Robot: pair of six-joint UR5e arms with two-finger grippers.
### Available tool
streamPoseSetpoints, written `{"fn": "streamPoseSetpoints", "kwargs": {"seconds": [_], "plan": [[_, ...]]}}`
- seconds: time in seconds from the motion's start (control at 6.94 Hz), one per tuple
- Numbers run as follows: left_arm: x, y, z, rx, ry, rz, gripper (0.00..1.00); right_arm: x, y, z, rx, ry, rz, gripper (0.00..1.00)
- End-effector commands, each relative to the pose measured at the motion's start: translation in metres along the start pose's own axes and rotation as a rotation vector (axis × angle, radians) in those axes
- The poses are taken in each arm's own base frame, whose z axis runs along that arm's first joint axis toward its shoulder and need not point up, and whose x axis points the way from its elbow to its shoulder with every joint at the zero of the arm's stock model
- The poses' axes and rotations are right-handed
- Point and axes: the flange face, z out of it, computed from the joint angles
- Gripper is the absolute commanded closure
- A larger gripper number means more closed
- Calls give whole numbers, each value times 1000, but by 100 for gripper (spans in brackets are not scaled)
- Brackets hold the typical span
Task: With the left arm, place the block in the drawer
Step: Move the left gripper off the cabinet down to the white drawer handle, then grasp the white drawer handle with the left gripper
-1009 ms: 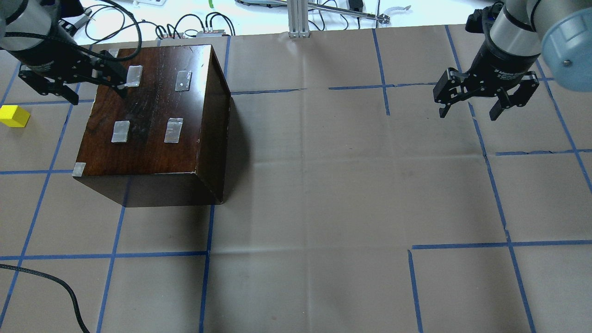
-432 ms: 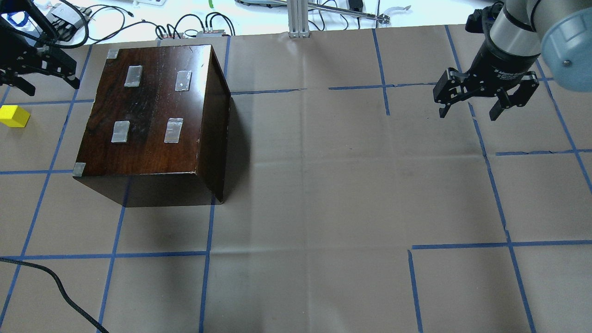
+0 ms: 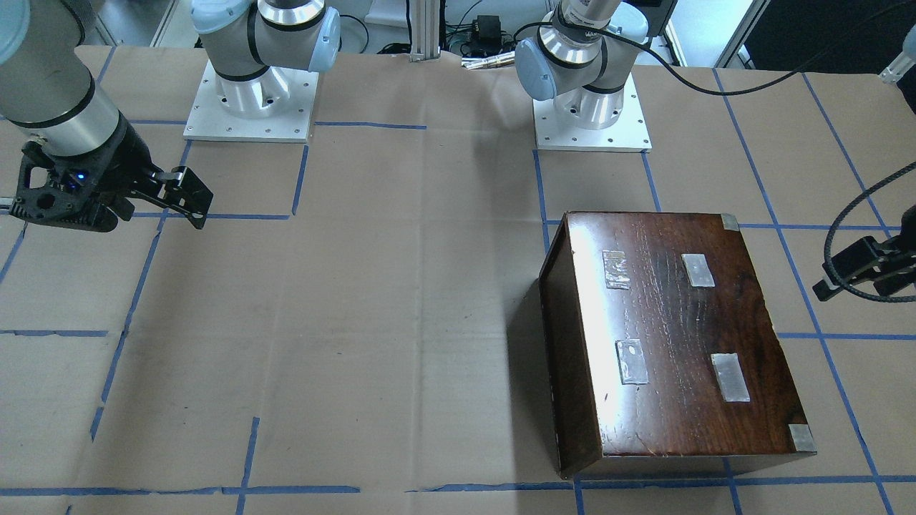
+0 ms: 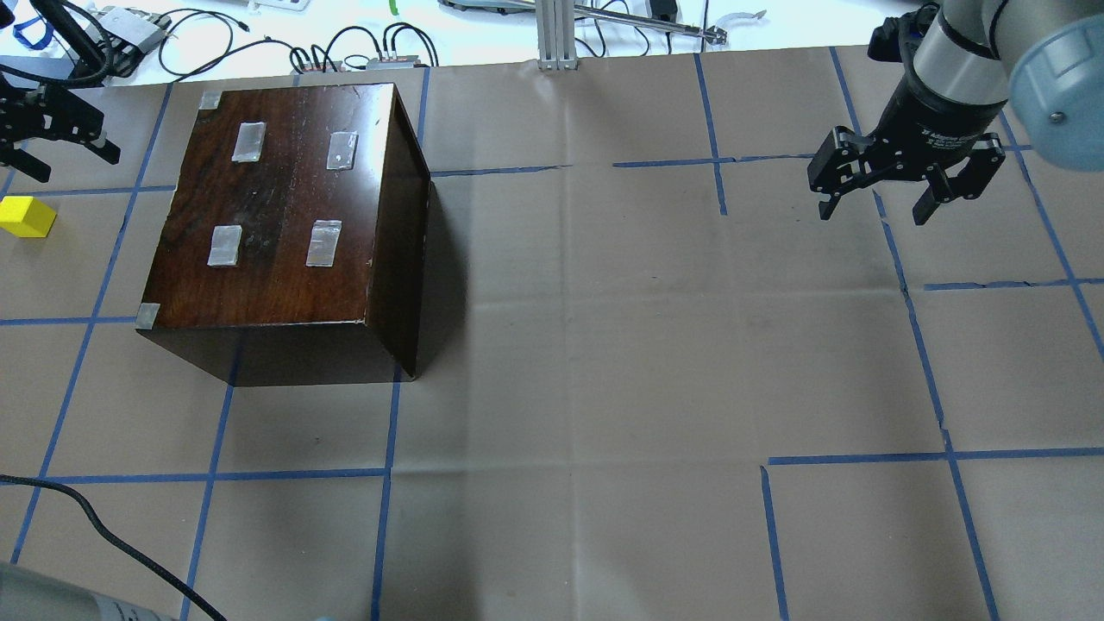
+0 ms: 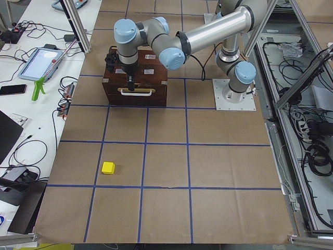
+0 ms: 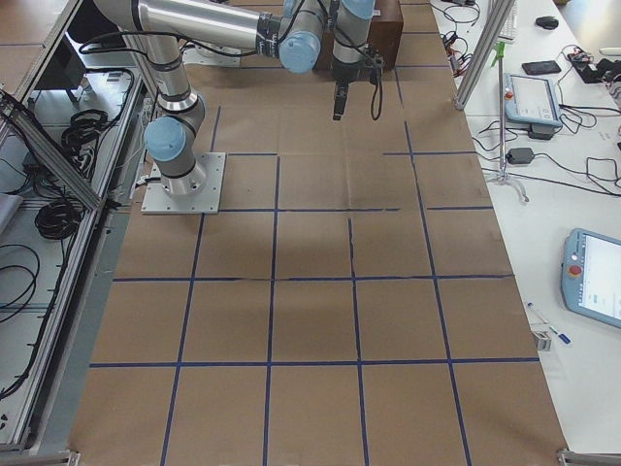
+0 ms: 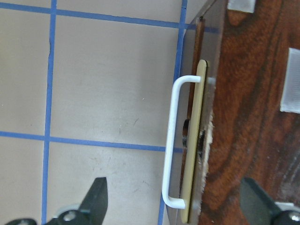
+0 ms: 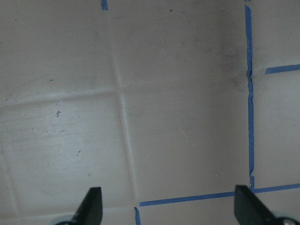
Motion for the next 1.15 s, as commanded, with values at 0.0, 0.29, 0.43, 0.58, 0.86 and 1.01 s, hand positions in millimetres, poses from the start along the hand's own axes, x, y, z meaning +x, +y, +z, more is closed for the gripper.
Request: {"fn": "streamPoseSetpoints", "kwargs": {"seconds": [0.0, 0.29, 0.43, 0.58, 0.86, 1.01], "plan": [[-28, 7, 18, -32, 129, 23, 1, 0, 0, 0, 0, 0, 0, 0], [-27, 10, 52, -79, 153, 16, 2, 0, 0, 0, 0, 0, 0, 0], [-33, 4, 65, -63, 143, 24, 2, 0, 0, 0, 0, 0, 1, 0], [-36, 0, 75, -68, 147, 29, 2, 0, 0, 0, 0, 0, 0, 0], [-39, 1, 101, -88, 156, 27, 2, 0, 0, 0, 0, 0, 0, 0], [-40, 4, 112, -86, 153, 28, 2, 0, 0, -1, 3, 0, 0, 0]]}}
